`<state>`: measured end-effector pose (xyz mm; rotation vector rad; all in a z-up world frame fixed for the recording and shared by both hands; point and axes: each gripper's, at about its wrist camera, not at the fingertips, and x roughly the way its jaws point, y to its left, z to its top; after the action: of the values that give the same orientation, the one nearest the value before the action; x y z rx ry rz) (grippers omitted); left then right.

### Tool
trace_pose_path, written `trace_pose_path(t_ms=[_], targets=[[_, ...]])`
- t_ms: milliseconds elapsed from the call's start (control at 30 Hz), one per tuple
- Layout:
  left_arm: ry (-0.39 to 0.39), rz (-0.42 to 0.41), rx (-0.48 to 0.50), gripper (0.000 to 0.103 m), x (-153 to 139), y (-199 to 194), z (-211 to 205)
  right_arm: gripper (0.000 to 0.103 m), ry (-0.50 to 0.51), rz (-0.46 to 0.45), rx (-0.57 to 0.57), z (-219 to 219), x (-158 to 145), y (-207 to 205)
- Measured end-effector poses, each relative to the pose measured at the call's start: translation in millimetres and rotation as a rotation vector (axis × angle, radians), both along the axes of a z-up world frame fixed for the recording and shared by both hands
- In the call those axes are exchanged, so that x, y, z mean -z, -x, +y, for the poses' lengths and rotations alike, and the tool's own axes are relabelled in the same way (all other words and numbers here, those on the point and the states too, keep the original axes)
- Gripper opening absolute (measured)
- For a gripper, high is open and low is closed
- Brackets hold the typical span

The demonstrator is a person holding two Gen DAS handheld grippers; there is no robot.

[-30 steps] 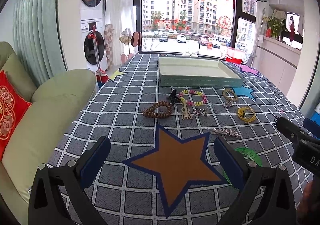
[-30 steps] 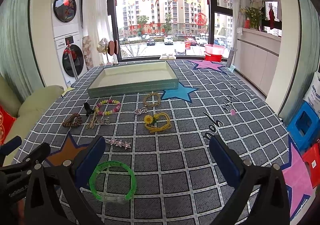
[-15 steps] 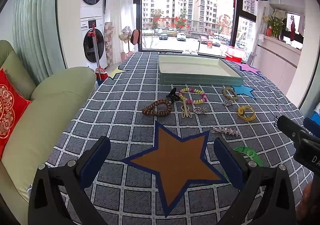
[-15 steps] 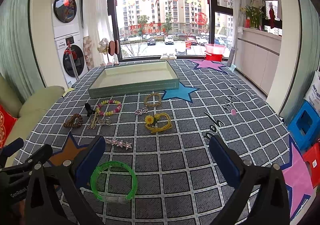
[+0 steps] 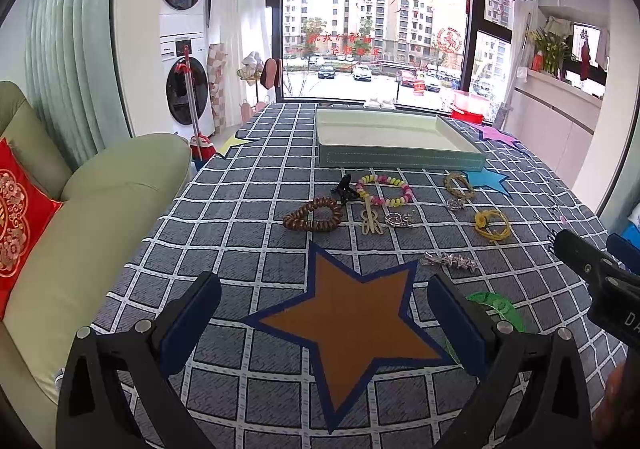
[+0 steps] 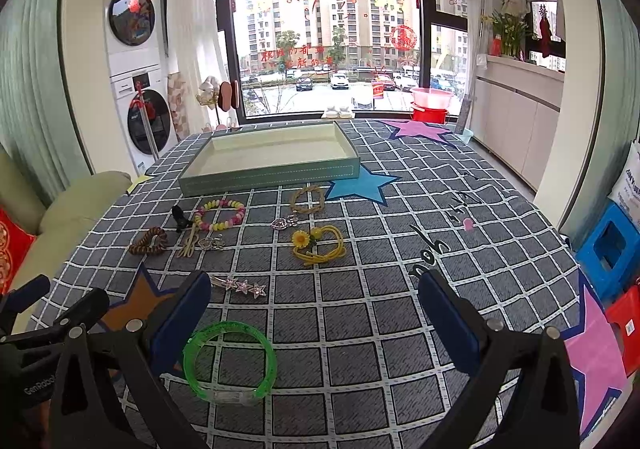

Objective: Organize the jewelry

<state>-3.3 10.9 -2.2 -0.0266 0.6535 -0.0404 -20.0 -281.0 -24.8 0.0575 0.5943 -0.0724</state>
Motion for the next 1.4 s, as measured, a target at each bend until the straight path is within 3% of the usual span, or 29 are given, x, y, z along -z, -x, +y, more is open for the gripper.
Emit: trace_pose_path(t_ms=[1400], targets=[[-0.006,0.011,-0.003,0.103,4.3,-2.4,-0.9,0.103,-0.01,0.01,-0.009,3.6,1.2,0.1]])
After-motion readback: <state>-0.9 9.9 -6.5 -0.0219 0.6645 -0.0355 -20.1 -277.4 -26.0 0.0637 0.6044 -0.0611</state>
